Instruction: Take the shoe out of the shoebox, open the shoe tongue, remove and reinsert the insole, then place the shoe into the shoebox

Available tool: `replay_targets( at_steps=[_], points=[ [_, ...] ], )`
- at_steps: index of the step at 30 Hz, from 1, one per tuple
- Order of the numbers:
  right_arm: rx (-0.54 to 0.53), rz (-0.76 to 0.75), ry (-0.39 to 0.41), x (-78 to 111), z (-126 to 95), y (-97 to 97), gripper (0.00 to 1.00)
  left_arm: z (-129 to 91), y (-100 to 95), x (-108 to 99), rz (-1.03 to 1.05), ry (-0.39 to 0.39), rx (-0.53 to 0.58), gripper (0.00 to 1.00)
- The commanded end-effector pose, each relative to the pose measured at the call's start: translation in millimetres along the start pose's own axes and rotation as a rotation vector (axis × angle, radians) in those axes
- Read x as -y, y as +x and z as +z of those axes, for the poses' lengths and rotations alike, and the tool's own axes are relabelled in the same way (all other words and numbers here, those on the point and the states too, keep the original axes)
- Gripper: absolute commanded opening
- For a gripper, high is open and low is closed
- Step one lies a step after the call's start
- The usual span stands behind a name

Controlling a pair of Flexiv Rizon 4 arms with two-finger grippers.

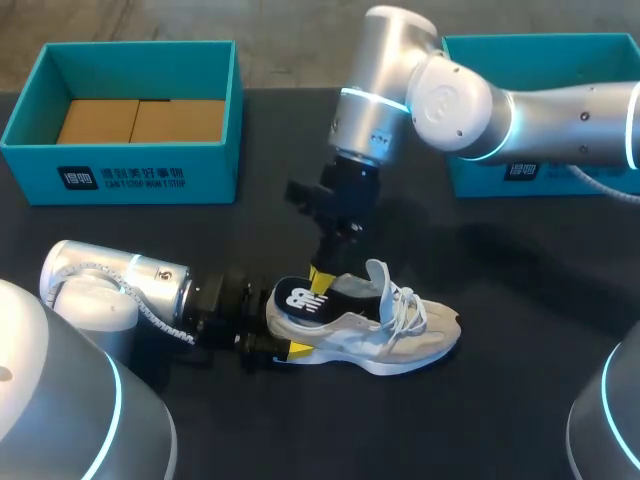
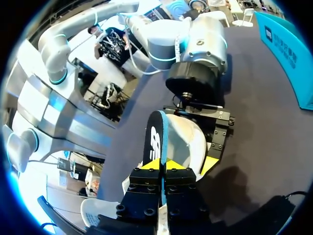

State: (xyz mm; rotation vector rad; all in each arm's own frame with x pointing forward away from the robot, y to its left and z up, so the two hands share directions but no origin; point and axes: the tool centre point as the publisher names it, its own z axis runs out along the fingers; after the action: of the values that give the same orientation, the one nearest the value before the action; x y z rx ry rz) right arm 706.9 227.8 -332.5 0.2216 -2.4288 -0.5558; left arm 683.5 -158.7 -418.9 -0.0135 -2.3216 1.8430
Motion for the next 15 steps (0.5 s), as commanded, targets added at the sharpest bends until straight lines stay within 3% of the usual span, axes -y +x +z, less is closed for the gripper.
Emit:
replay_targets(
  at_steps=[1, 15],
  points=[
    [0.040, 0.004, -0.002, 0.1, -8.3, 6.9, 0.00, 1.4, -0.9, -2.8, 0.000, 0.000, 0.000, 0.00],
    [0.085, -0.039, -0.011, -9.8, -24.6, -2.4, 0.00, 1.4, -0.9, -2.8, 0.000, 0.000, 0.000, 0.00]
  ],
)
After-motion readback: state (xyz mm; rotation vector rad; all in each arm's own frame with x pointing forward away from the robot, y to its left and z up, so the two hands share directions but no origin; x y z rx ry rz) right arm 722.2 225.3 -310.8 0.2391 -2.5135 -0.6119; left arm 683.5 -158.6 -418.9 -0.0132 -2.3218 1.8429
